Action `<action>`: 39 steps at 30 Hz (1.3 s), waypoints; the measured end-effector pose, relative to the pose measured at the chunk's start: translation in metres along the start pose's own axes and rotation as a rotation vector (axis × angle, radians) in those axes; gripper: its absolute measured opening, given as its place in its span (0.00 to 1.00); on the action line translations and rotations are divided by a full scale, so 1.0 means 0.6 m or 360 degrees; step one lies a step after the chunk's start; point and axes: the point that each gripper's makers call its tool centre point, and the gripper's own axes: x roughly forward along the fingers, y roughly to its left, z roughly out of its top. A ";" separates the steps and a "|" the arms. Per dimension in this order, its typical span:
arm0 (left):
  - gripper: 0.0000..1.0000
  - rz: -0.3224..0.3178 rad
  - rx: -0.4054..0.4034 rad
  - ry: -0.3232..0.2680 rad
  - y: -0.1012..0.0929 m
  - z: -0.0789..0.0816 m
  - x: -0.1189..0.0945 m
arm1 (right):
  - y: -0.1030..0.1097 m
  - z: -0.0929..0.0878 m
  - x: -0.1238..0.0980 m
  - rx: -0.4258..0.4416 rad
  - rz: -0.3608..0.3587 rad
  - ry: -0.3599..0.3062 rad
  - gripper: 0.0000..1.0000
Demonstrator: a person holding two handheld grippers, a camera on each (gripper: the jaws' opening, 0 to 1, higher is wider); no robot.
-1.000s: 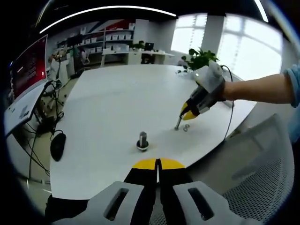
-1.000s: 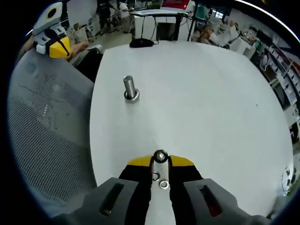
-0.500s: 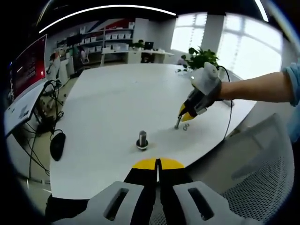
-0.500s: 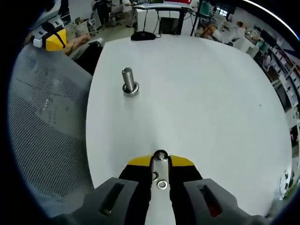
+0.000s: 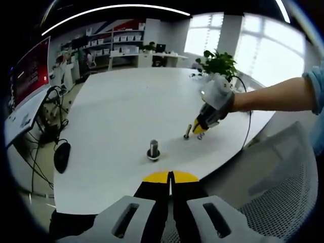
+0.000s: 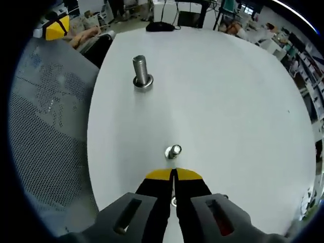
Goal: Place the washer onto the threaded stud by aligning its center hole with the stud, sliding it down to the base, and recovering from edge contact or off-axis alignment until the washer reaches the visible bottom stop.
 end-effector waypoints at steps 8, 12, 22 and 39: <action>0.00 0.0001 -0.0004 0.0000 0.000 0.000 0.001 | -0.004 -0.006 0.000 0.0032 0.0013 -0.0001 0.03; 0.00 0.0004 -0.0007 -0.0003 0.001 0.001 0.001 | -0.008 -0.018 0.003 0.0038 0.0023 0.0030 0.04; 0.00 0.0001 -0.0007 -0.0008 0.002 0.002 0.001 | 0.016 -0.051 0.006 -0.0061 0.0144 0.0145 0.14; 0.00 0.0002 -0.0006 -0.0011 0.001 0.002 0.000 | 0.018 -0.062 0.007 -0.0203 0.0139 0.0211 0.15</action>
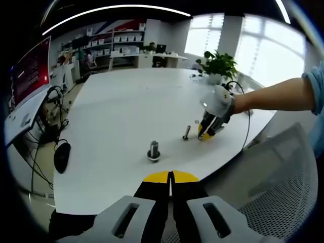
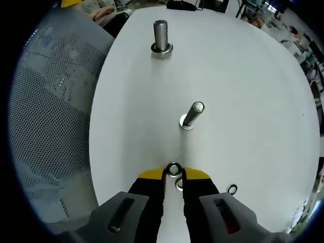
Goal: Place the washer onto the threaded stud by aligning its center hole with the stud, sliding it down to the base, and recovering from edge contact or off-axis alignment until the washer reaches the visible bottom stop.
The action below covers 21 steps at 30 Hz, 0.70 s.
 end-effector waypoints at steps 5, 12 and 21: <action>0.00 0.0000 0.0001 -0.0002 0.000 0.001 0.000 | 0.000 -0.001 0.000 0.0045 -0.0015 -0.0030 0.14; 0.00 -0.0001 0.0002 -0.0005 0.000 0.001 0.001 | -0.007 0.010 -0.017 0.0071 -0.0065 -0.0080 0.14; 0.00 -0.0003 0.0002 -0.0009 0.000 0.002 0.001 | -0.011 0.041 -0.040 0.0051 -0.0075 -0.0151 0.13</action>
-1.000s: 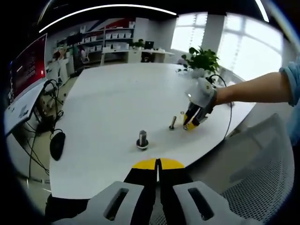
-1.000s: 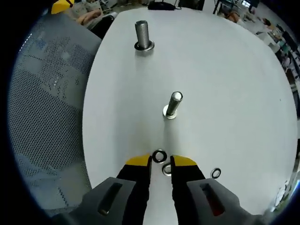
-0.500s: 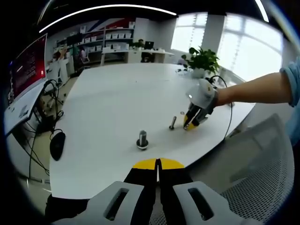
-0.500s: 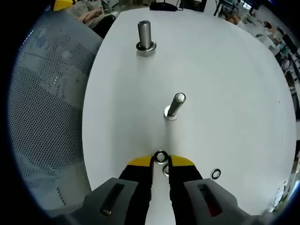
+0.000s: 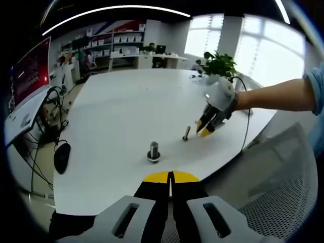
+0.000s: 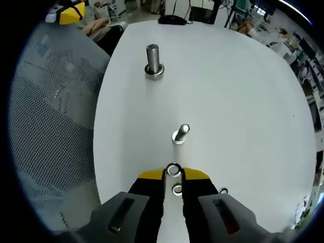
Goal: Place the washer onto the threaded stud by aligning its center hole with the stud, sliding it down to the base, and recovering from edge contact or off-axis alignment until the washer reaches the visible bottom stop.
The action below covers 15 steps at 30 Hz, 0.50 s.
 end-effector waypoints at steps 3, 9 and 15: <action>0.00 -0.0001 0.0001 0.0004 0.000 -0.001 0.000 | -0.002 0.012 -0.009 -0.0014 -0.0009 -0.0018 0.13; 0.00 -0.0002 0.0003 0.0006 0.000 -0.001 0.000 | -0.007 0.037 -0.029 -0.0056 -0.0011 -0.0038 0.13; 0.00 -0.0003 0.0003 0.0006 -0.001 -0.001 0.000 | -0.015 0.055 -0.040 -0.0101 -0.0013 -0.0036 0.13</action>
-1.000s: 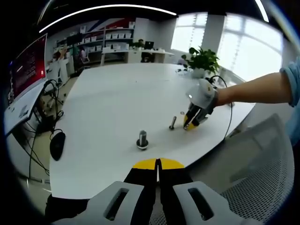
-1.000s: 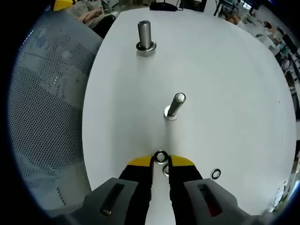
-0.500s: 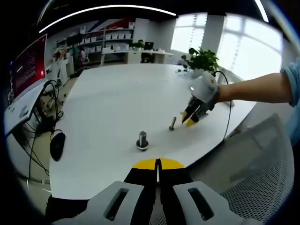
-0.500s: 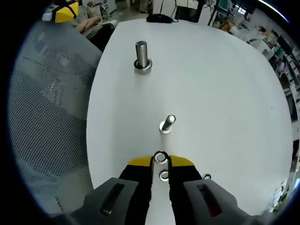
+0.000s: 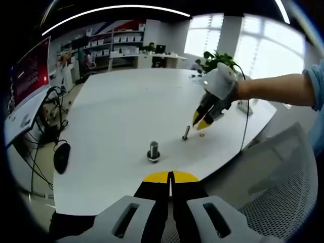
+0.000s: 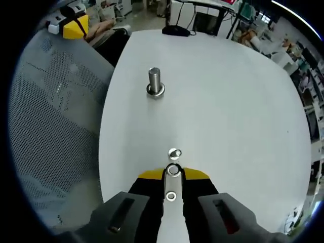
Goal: Place the washer onto the threaded stud by aligning its center hole with the stud, sliding it down to the base, and recovering from edge contact or off-axis alignment until the washer reaches the visible bottom stop.
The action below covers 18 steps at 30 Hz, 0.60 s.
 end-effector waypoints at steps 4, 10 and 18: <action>0.00 -0.0001 0.0000 0.0003 0.000 -0.001 0.000 | -0.003 0.007 -0.001 -0.0020 0.0011 0.0013 0.13; 0.00 -0.0009 0.0004 0.0041 -0.001 -0.008 0.002 | -0.005 0.023 0.000 -0.0047 0.0036 0.0020 0.13; 0.00 -0.0005 -0.0003 0.0041 0.000 -0.008 0.002 | -0.005 0.028 0.011 -0.0093 0.0068 0.0075 0.13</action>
